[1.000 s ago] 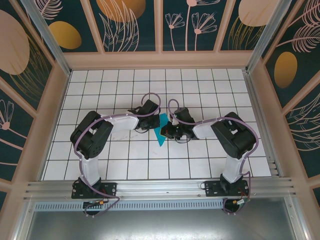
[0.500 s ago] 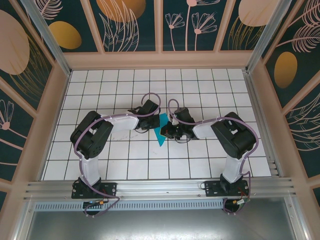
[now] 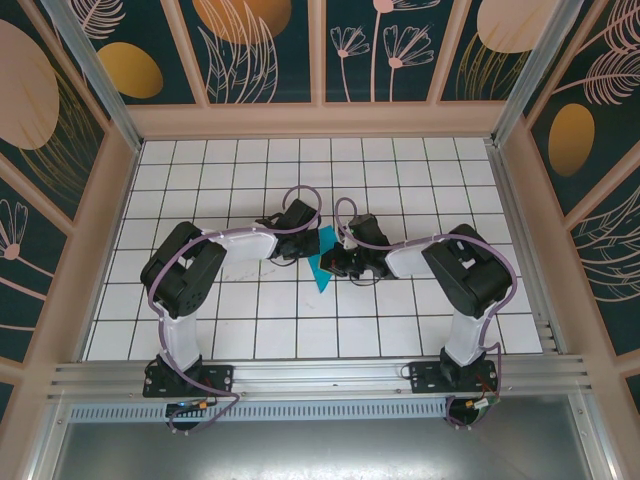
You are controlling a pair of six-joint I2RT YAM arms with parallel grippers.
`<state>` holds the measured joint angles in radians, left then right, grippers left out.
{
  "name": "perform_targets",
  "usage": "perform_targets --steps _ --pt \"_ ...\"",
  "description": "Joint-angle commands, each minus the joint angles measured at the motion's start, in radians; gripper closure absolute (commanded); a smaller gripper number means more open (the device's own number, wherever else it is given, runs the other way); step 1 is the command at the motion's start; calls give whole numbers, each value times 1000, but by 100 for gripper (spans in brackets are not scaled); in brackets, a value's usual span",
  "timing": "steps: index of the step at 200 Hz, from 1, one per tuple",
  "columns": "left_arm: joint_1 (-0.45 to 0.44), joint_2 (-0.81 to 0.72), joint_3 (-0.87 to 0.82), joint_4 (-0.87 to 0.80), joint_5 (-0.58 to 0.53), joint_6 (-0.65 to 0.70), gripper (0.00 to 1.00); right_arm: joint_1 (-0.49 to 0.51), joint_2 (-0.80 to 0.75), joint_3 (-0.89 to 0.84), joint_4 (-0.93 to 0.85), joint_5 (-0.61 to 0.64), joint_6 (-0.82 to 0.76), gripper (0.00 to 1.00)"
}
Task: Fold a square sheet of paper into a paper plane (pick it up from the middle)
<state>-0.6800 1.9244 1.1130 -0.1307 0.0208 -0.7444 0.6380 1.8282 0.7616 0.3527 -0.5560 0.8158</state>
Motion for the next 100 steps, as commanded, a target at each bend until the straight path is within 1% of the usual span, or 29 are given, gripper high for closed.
perform_targets --steps 1,72,100 --pt "-2 48 -16 -26 33 6 100 10 18 16 24 -16 -33 97" --pt "-2 47 -18 -26 31 6 100 16 38 40 -33 -11 -77 97" --pt "-2 37 -17 -31 22 -2 100 18 46 49 -64 6 -87 95"
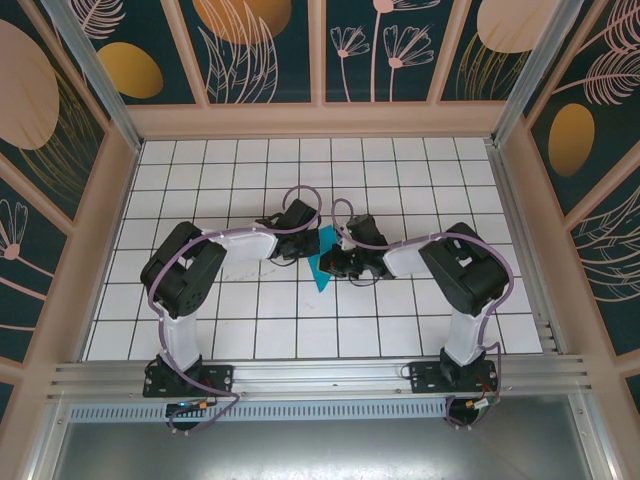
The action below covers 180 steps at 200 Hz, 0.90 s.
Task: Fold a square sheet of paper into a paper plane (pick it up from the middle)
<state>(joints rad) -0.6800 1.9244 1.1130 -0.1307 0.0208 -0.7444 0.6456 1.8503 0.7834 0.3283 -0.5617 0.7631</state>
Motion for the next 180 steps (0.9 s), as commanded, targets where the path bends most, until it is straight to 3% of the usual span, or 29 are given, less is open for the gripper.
perform_targets --steps 1,71,110,180 --pt "-2 36 -18 -31 20 -1 100 11 23 27 -40 13 -35 95" --pt "15 -82 -4 -41 -31 -27 93 11 9 18 -78 54 -19 88" --pt "18 -75 -47 46 111 -16 96 11 -22 14 -69 65 2 93" --pt "18 -11 -63 18 101 -21 100 12 -65 -8 -90 88 19 94"
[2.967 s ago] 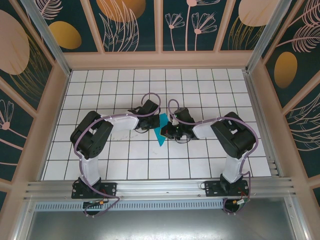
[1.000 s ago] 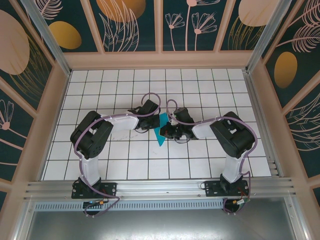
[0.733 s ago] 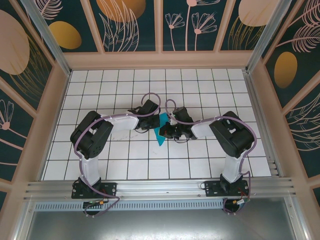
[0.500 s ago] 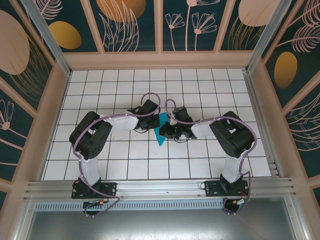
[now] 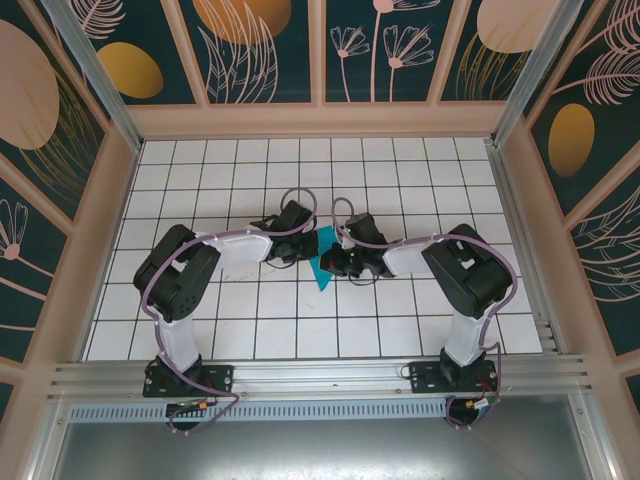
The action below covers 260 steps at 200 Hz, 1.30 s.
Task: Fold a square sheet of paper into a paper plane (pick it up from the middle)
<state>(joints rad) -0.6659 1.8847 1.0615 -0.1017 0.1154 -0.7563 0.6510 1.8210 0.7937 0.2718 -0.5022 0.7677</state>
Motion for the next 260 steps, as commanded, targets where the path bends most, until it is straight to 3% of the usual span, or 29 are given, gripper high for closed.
perform_targets --steps 1,115,203,232,260 --pt "4 29 -12 -12 6 -9 100 6 -35 -19 -35 29 14 94" --pt "3 14 11 -37 -7 -4 99 11 16 -4 -55 31 13 93" --pt "56 -152 -59 -39 -129 -97 90 9 14 -8 -70 48 23 62" --pt "65 -222 -114 0 -119 -103 89 9 9 -11 -70 51 28 63" --pt "65 -254 -149 60 -42 -101 90 9 12 -15 -69 56 29 70"
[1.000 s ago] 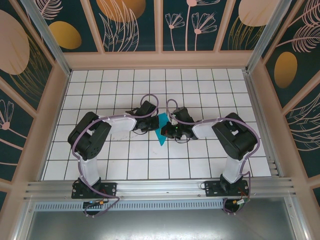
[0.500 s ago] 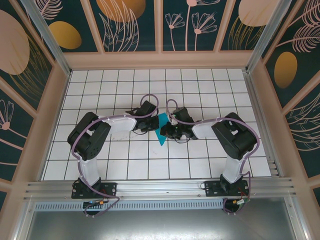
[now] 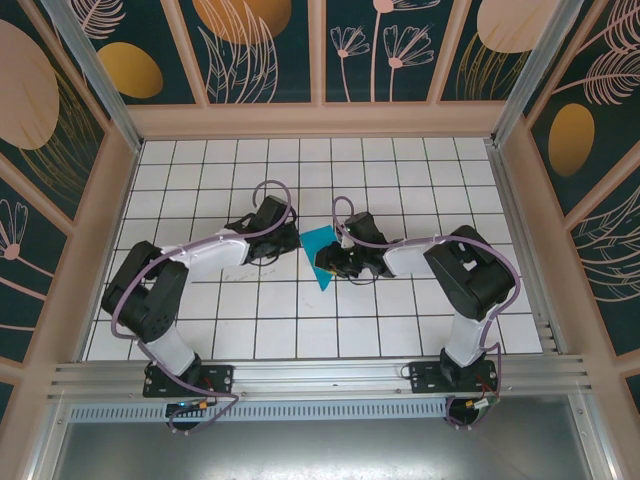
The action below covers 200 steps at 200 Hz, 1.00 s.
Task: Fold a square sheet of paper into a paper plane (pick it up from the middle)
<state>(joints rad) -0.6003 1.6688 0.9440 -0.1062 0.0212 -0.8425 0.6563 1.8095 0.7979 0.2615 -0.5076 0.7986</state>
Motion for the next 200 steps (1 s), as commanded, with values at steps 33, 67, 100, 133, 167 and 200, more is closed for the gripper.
perform_targets --steps 33,67,100,133,167,200 --pt "-3 -41 -63 125 157 -13 92 3 32 -20 -62 55 -4 78" --pt "-26 -33 -86 179 222 -22 97 2 38 -22 -78 64 -9 94" --pt "-61 1 -83 199 251 -27 100 2 44 -20 -93 73 -16 100" --pt "-86 38 -71 195 255 -23 100 2 45 -20 -101 81 -15 100" --pt "-95 95 -47 145 219 -19 100 2 47 -18 -103 80 -15 100" --pt "-98 124 -35 131 201 -19 100 2 45 -20 -98 78 -15 100"
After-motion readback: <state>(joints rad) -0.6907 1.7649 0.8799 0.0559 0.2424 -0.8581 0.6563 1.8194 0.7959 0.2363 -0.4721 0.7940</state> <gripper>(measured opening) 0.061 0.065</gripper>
